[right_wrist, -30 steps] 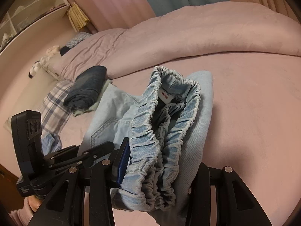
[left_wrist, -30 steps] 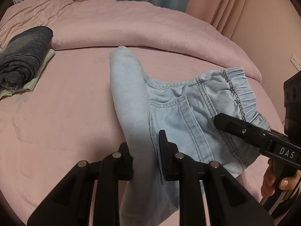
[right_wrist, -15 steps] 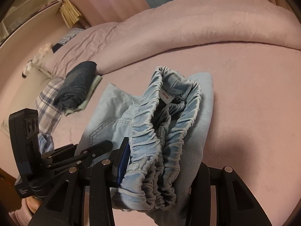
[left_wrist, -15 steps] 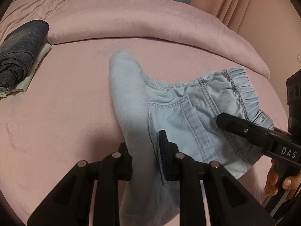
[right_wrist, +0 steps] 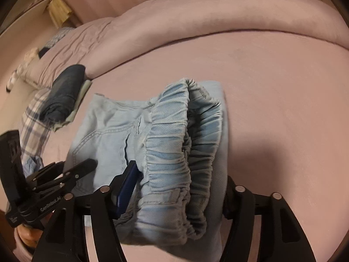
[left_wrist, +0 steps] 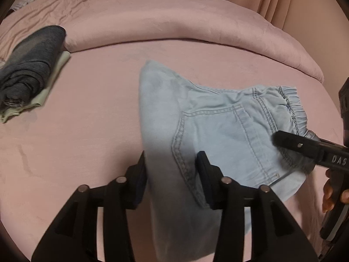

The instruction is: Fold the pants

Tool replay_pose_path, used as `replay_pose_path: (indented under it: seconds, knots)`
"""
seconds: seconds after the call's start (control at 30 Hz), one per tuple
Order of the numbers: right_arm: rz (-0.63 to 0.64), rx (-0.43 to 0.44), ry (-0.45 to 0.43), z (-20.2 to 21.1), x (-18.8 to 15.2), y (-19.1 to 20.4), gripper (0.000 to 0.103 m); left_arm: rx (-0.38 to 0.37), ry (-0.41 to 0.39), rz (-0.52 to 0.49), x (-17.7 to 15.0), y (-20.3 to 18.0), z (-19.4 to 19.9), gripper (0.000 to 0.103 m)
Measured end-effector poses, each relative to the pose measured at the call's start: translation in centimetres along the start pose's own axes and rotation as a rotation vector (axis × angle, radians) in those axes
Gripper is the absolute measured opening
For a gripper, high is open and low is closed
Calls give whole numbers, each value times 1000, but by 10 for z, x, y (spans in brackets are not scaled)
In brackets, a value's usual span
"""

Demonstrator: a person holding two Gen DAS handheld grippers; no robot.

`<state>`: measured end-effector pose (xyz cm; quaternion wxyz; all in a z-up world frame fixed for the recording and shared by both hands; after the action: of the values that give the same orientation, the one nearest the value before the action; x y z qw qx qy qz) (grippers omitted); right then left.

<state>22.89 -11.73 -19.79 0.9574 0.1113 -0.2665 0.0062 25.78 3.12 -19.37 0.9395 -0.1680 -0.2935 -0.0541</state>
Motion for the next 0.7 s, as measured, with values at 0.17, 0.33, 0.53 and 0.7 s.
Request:
replay_pose_path:
  seconds: [0.17,0.33,0.53,0.7]
  knots:
    - [-30,-57,-45,13,2,-18,68,51,-15,9,-1,14,10,59]
    - [5,-125,-40,7,-2,-25,72,78,17,-4,-7,18,1,63]
    - [2,-180,-14,-12,-5,-28,80,79,54,11,-15,28,-14,64]
    - [11,-186,-7,-8,-4,-27,81,98,53,9,-15,29,-12,69]
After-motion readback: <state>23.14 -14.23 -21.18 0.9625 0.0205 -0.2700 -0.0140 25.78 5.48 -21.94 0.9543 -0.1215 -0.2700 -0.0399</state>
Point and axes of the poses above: each gripper's, at about its wrist camera, not at the fingertips, and z roughly against the way its jaws point, y to its left, x to its top, the point moved 9 cm from there along -z, roughly the way its jaws point, and after that the axes turned 14 degrees about -x, right-handed, at the moved point
